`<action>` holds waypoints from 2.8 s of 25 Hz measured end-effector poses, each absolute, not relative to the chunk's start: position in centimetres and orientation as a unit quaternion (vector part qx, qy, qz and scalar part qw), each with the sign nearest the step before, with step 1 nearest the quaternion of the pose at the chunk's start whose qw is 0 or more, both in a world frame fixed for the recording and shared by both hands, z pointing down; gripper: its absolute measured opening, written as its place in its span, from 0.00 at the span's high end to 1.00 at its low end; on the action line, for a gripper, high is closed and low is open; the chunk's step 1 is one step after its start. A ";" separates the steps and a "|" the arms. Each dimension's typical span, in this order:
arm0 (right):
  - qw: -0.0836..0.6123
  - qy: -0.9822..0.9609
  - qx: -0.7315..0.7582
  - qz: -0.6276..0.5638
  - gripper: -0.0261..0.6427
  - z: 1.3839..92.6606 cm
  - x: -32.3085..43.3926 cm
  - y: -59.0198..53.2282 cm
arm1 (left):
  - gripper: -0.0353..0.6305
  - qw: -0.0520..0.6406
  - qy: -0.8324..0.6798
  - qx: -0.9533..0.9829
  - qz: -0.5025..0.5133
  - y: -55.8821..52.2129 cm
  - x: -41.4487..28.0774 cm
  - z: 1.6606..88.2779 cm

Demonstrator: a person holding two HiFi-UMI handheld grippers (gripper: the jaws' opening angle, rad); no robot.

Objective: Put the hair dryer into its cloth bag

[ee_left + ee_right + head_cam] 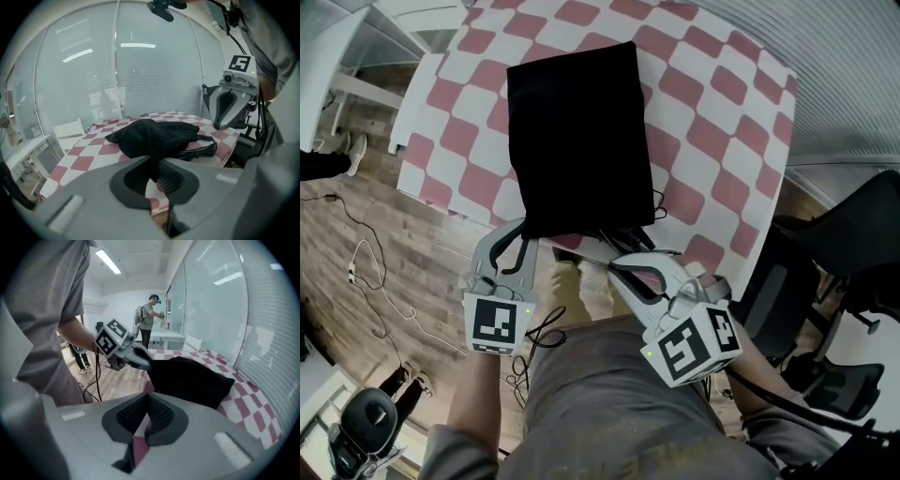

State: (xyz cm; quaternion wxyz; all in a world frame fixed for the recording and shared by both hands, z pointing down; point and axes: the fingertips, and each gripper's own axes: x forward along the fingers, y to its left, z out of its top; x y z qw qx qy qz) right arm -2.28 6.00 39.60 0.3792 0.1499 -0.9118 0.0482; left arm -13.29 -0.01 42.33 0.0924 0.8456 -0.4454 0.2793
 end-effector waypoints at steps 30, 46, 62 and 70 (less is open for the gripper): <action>0.452 -0.840 0.294 0.060 0.89 44.6 2.6 -0.7 | 0.92 0.086 -0.378 0.861 0.329 1.8 -12.2 45.5; 0.344 -0.855 0.383 0.059 0.91 39.2 6.0 -1.9 | 0.78 0.137 -0.469 0.835 0.251 5.1 -14.6 42.6; 0.128 -0.857 0.498 -0.028 0.92 20.7 1.0 2.7 | 0.95 -0.034 -0.569 0.818 0.077 6.0 -17.7 20.4; 0.093 -0.859 0.503 -0.036 0.92 18.7 -2.2 8.1 | 0.95 -0.061 -0.577 0.814 0.019 8.5 -17.0 15.3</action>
